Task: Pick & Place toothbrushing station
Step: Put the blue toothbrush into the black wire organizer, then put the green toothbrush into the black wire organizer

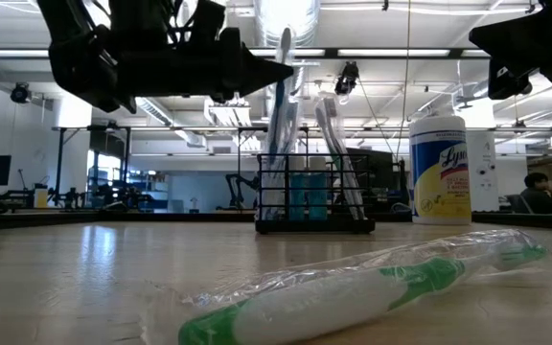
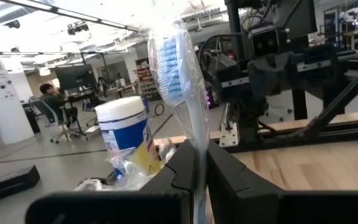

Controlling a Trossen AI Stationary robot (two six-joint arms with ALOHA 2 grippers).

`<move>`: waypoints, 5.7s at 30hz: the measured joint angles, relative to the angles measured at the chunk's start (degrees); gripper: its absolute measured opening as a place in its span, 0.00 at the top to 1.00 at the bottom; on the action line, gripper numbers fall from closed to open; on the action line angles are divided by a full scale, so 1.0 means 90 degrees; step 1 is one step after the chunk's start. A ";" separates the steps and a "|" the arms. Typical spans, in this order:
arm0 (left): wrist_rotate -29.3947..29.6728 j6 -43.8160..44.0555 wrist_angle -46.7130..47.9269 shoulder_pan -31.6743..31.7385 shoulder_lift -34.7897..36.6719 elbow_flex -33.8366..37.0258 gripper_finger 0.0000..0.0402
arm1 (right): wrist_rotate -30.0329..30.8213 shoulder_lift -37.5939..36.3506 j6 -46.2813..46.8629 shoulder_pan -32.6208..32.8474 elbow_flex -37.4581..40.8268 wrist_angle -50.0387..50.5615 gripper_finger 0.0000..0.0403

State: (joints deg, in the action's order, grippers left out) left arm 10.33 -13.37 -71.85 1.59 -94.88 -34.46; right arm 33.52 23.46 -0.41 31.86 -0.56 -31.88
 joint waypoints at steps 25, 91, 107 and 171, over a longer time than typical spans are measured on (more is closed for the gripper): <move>0.0228 0.0555 -0.0403 0.0065 -0.0888 0.0010 0.95 | 0.0004 -0.0005 -0.0025 -0.0005 0.0000 0.0044 0.98; -0.0612 0.0276 0.0195 0.0051 -0.0057 0.0485 0.28 | -0.0036 -0.0010 -0.0288 0.0000 0.0000 -0.0005 0.98; -0.1571 0.1477 0.1690 -0.0192 0.2961 0.0529 0.29 | -0.0063 -0.0012 0.0081 0.0000 0.0002 -0.0022 0.98; 0.2305 0.2028 0.2807 -0.3257 0.5764 0.3781 0.98 | -0.0008 -0.0007 -0.0120 0.0000 0.0002 -0.0012 0.98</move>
State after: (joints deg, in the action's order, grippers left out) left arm 31.07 4.89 -46.59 -27.73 -43.00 -0.43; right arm 33.45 23.40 -1.50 31.86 -0.54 -31.99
